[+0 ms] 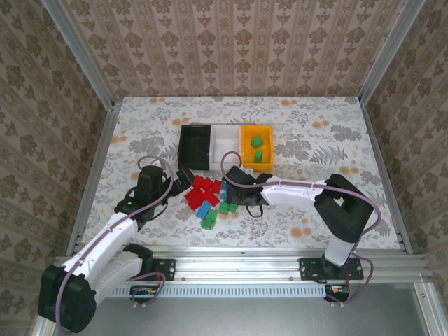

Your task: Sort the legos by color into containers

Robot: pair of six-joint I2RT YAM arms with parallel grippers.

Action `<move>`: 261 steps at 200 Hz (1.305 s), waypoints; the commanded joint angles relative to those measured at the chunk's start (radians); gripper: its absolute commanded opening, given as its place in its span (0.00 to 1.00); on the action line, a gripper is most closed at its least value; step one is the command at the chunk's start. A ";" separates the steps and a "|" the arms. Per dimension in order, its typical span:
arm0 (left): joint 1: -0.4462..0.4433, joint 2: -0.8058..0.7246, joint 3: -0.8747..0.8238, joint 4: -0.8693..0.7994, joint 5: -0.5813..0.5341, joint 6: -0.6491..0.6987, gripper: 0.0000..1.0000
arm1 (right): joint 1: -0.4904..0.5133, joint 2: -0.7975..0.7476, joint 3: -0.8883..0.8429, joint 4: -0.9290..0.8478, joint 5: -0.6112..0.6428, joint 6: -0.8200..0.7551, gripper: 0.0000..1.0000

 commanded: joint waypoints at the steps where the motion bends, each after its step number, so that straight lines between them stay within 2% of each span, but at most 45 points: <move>1: 0.009 -0.015 -0.008 -0.003 -0.015 -0.007 1.00 | 0.006 0.025 0.005 -0.027 0.018 0.033 0.52; 81: 0.009 -0.005 -0.016 0.022 -0.012 -0.014 1.00 | 0.011 -0.071 -0.107 -0.013 0.031 0.032 0.36; 102: 0.010 -0.003 -0.014 0.021 -0.003 -0.014 1.00 | 0.012 -0.084 -0.104 -0.036 0.056 -0.006 0.42; 122: 0.009 -0.003 -0.017 0.019 -0.001 -0.013 1.00 | 0.009 -0.094 -0.075 -0.098 0.073 -0.060 0.52; 138: 0.009 -0.005 -0.022 0.019 -0.001 -0.017 1.00 | 0.015 -0.101 -0.068 -0.134 0.069 -0.052 0.57; 205: 0.008 -0.006 -0.023 0.026 0.010 -0.018 1.00 | 0.070 -0.078 -0.113 -0.106 0.052 0.095 0.57; 227: 0.008 -0.016 -0.022 0.016 0.009 -0.010 1.00 | 0.072 -0.098 -0.132 -0.103 0.045 0.101 0.53; 261: 0.007 -0.018 -0.032 0.033 0.011 -0.023 1.00 | 0.073 -0.089 -0.138 -0.084 0.016 0.096 0.38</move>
